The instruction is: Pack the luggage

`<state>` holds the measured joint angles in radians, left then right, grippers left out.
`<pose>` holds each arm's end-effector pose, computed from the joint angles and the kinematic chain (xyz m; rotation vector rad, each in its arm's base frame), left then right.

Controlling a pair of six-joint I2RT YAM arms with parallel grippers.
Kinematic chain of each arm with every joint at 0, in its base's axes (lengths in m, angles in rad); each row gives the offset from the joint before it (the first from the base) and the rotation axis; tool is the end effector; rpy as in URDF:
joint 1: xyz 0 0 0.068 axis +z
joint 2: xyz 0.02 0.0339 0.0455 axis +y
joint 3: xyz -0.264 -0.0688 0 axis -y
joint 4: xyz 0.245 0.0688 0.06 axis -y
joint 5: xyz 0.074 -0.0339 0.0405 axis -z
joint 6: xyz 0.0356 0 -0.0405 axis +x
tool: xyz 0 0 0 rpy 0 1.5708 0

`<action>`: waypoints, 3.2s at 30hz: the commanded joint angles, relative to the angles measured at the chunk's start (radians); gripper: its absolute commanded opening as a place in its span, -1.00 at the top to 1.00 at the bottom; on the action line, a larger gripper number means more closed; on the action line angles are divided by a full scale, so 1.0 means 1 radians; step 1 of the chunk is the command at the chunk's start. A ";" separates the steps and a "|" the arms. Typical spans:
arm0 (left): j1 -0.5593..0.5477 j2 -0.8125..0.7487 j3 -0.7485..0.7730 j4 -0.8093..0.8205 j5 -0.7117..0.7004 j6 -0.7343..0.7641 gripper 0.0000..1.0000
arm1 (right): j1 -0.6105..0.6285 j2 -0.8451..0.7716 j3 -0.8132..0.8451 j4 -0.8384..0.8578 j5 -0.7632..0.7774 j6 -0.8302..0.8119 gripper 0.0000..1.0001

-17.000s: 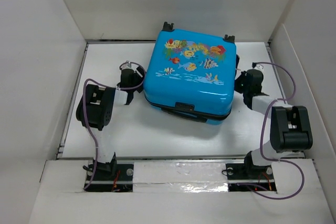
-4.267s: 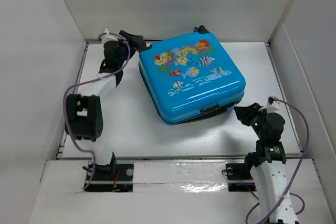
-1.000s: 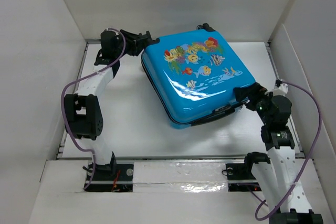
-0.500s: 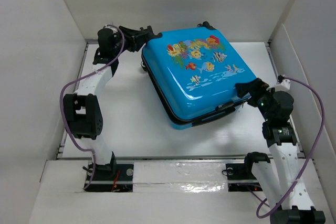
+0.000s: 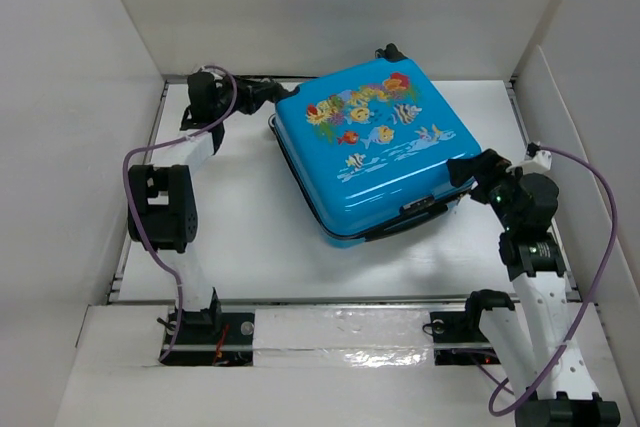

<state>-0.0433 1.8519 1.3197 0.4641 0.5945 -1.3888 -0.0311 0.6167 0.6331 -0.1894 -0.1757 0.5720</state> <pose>0.4368 -0.0389 0.2875 -0.7221 1.7367 -1.5266 0.1562 0.0014 0.3114 0.4002 1.7272 0.5471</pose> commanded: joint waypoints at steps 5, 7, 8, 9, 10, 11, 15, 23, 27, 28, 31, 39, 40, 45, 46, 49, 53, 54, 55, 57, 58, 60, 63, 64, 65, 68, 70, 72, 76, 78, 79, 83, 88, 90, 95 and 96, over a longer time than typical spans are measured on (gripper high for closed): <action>0.002 0.004 -0.001 0.147 0.045 0.017 1.00 | 0.008 -0.002 -0.004 0.053 0.004 -0.021 -1.00; 0.002 0.021 0.016 0.113 0.044 0.036 1.00 | 0.008 -0.002 -0.006 0.057 0.001 -0.020 -1.00; 0.002 0.029 0.022 0.105 0.044 0.049 1.00 | 0.008 -0.002 -0.006 0.059 -0.002 -0.018 -1.00; 0.002 0.033 0.027 0.096 0.039 0.056 1.00 | 0.008 0.000 -0.010 0.059 -0.004 -0.018 -1.00; 0.002 0.036 0.033 0.088 0.033 0.063 1.00 | 0.008 0.000 -0.010 0.062 -0.004 -0.020 -1.00; 0.002 0.038 0.041 0.079 0.025 0.089 0.96 | 0.008 0.002 -0.010 0.061 -0.007 -0.018 -1.00; 0.002 0.044 0.137 -0.013 -0.013 0.187 0.23 | 0.008 -0.008 -0.007 0.056 -0.007 -0.018 -0.98; 0.049 -0.121 0.293 -0.289 -0.373 0.494 -0.81 | 0.008 -0.106 0.017 -0.016 0.062 -0.012 -0.77; 0.017 -0.330 0.016 -0.123 -0.455 0.456 -0.28 | 0.008 -0.185 -0.036 -0.041 0.100 0.041 0.38; -0.018 -0.415 -0.143 -0.016 -0.455 0.444 0.34 | 0.008 -0.202 -0.053 -0.045 0.102 0.055 0.63; -0.101 -0.553 -0.450 0.152 -0.476 0.415 1.00 | 0.008 -0.250 -0.134 -0.059 0.094 0.109 1.00; -0.312 -0.723 -0.876 0.222 -0.542 0.508 1.00 | 0.008 -0.293 -0.303 -0.105 0.239 0.198 0.89; -0.334 -0.737 -0.911 0.213 -0.548 0.530 1.00 | 0.008 -0.276 -0.312 -0.082 0.225 0.193 0.78; -0.423 -0.749 -0.971 0.252 -0.521 0.553 1.00 | 0.008 -0.148 -0.346 0.079 0.196 0.122 0.37; -0.423 -0.737 -0.978 0.267 -0.503 0.556 1.00 | 0.008 -0.120 -0.346 0.097 0.188 0.114 0.37; -0.423 -0.720 -0.996 0.291 -0.455 0.574 1.00 | 0.008 -0.043 -0.334 0.122 0.183 0.074 0.36; -0.423 -0.701 -1.030 0.326 -0.438 0.588 1.00 | 0.008 -0.035 -0.369 0.215 0.217 0.068 0.27; -0.423 -0.697 -1.033 0.335 -0.421 0.588 1.00 | 0.008 -0.041 -0.383 0.240 0.229 0.072 0.25; -0.423 -0.686 -1.034 0.349 -0.412 0.590 1.00 | 0.008 -0.054 -0.395 0.252 0.235 0.077 0.25; -0.423 -0.668 -1.033 0.367 -0.398 0.593 1.00 | 0.008 -0.058 -0.407 0.300 0.228 0.074 0.27; -0.423 -0.662 -1.031 0.370 -0.395 0.594 1.00 | 0.008 -0.054 -0.408 0.315 0.220 0.068 0.32; -0.423 -0.649 -1.030 0.375 -0.392 0.597 1.00 | 0.008 -0.041 -0.400 0.334 0.205 0.055 0.37; -0.423 -0.629 -1.033 0.392 -0.383 0.600 1.00 | 0.008 -0.009 -0.400 0.386 0.183 0.036 0.36; -0.423 -0.622 -1.033 0.399 -0.378 0.599 1.00 | 0.008 -0.003 -0.398 0.396 0.183 0.035 0.35; -0.423 -0.617 -1.034 0.403 -0.377 0.599 1.00 | 0.008 0.009 -0.394 0.400 0.183 0.034 0.35; -0.423 -0.606 -1.042 0.415 -0.372 0.597 1.00 | 0.008 0.024 -0.380 0.418 0.183 0.026 0.33; -0.423 -0.600 -1.047 0.426 -0.374 0.597 1.00 | 0.008 0.044 -0.377 0.432 0.151 0.022 0.31; -0.423 -0.596 -1.050 0.432 -0.369 0.597 1.00 | 0.008 0.064 -0.371 0.444 0.142 0.013 0.32; -0.423 -0.585 -1.053 0.443 -0.363 0.596 1.00 | 0.008 0.069 -0.325 0.427 0.142 -0.008 0.40; -0.423 -0.586 -1.054 0.443 -0.366 0.596 1.00 | 0.008 0.075 -0.329 0.467 0.133 -0.012 0.47; -0.423 -0.589 -1.056 0.441 -0.367 0.596 1.00 | 0.008 0.101 -0.334 0.497 0.116 -0.017 0.57; -0.423 -0.615 -1.059 0.417 -0.390 0.597 1.00 | 0.008 0.167 -0.291 0.461 -0.033 -0.034 0.65; -0.423 -0.712 -1.056 0.337 -0.455 0.617 1.00 | 0.043 0.095 -0.283 0.265 0.010 0.017 0.35; -0.423 -0.732 -1.057 0.332 -0.464 0.623 1.00 | 0.043 0.011 -0.295 0.159 0.152 0.054 0.36; -0.423 -0.760 -1.062 0.321 -0.466 0.626 1.00 | -0.045 -0.040 -0.308 0.146 0.303 0.117 0.47; -0.423 -0.760 -1.062 0.321 -0.463 0.625 1.00 | -0.067 -0.020 -0.305 0.171 0.295 0.115 0.48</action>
<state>-0.4686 1.1130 0.2680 0.7780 0.1417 -0.7849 -0.0505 0.5709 0.2909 -0.0280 0.0376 0.6456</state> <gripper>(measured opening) 0.003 0.266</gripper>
